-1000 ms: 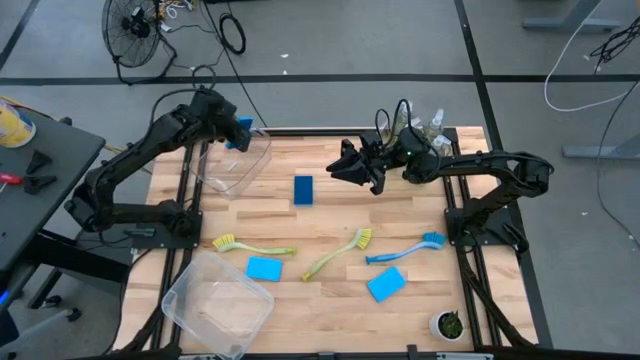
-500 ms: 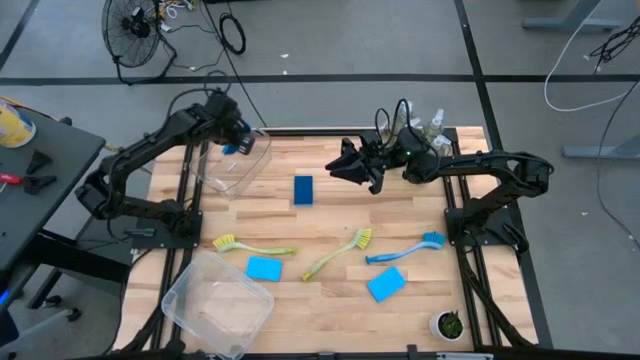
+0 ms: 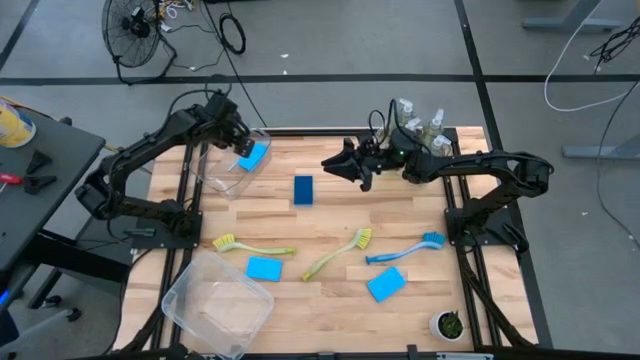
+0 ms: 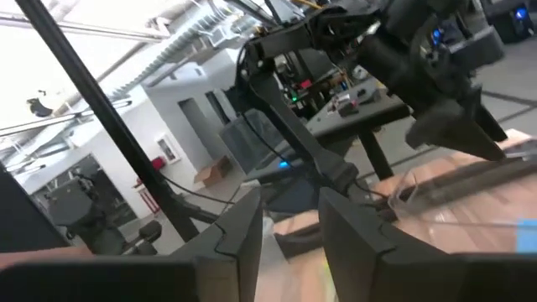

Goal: Pick & Place Kitchen Sink Supplies
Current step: Put the blue sponge into the left transparent bin

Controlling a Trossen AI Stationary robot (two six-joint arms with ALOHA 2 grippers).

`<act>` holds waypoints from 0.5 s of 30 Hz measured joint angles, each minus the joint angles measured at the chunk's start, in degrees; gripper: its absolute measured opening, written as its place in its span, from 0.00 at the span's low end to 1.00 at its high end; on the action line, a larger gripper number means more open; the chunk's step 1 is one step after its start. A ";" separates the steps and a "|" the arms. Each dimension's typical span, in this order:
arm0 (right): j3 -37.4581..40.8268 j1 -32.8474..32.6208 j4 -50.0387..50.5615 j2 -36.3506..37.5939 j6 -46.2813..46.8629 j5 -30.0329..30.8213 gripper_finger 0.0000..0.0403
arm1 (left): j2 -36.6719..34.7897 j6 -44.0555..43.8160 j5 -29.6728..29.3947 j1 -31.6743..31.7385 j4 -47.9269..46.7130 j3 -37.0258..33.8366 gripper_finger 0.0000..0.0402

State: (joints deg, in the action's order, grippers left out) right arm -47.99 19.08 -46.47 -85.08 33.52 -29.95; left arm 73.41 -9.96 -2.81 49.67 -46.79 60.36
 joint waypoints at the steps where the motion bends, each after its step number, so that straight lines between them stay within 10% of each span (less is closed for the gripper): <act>1: 0.00 -0.01 0.50 0.00 0.00 -0.02 0.30 | 0.00 0.06 1.15 -0.02 -0.17 0.30 0.65; 15: 0.00 -0.49 2.00 0.91 -5.54 -6.38 0.30 | -0.02 0.74 11.67 -4.04 1.13 16.55 0.65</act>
State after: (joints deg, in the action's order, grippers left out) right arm -47.99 18.60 -44.47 -84.17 27.99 -36.34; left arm 73.38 -9.21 8.86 45.63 -45.66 76.91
